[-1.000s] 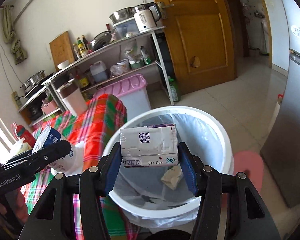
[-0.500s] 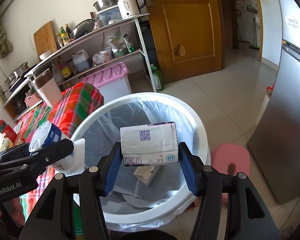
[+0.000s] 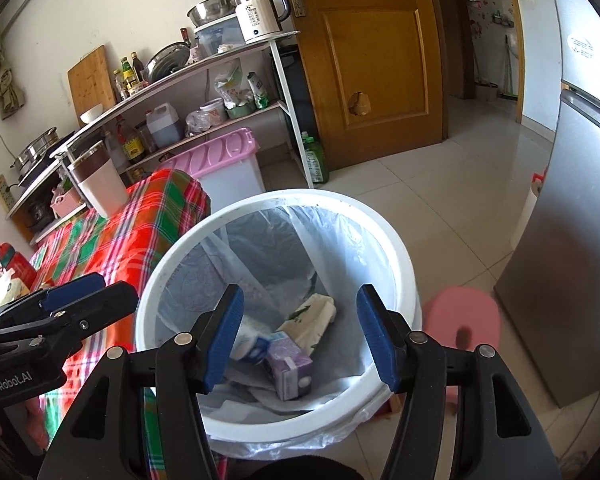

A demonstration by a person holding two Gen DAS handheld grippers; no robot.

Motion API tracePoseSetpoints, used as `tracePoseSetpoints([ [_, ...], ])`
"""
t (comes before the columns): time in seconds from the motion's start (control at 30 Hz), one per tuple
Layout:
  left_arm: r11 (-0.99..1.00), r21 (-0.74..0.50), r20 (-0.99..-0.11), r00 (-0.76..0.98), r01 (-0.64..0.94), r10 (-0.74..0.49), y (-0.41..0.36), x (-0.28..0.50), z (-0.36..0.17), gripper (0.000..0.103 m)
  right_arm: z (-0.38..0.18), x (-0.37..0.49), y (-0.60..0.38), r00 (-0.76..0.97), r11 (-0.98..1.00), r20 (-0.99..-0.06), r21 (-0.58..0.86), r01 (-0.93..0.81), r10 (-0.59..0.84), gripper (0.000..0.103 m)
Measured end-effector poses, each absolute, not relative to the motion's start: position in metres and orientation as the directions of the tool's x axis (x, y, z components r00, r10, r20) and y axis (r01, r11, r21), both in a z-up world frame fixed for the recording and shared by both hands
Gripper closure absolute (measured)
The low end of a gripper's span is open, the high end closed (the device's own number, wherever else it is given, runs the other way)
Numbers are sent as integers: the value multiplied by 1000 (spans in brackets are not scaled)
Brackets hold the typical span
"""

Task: Collect trash
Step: 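Move both tools back to the table and grasp the white cotton with the right gripper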

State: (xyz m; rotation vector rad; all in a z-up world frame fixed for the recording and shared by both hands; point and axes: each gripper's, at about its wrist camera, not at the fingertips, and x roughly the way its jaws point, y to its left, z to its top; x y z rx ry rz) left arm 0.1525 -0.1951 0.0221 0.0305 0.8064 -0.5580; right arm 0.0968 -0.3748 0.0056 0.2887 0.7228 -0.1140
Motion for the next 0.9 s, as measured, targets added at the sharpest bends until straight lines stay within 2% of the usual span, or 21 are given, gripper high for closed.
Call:
tracePoseSetpoints([
  [0.53,901,-186,-654,635,392,-411,-125,131,35,32,29,91,-320,781,968,-620,229,100,66,43],
  [0.9,964,-182,-656,707,193,-265,-31,122,26,32,28,106,-252,767,974,-616,223,-50,180,43],
])
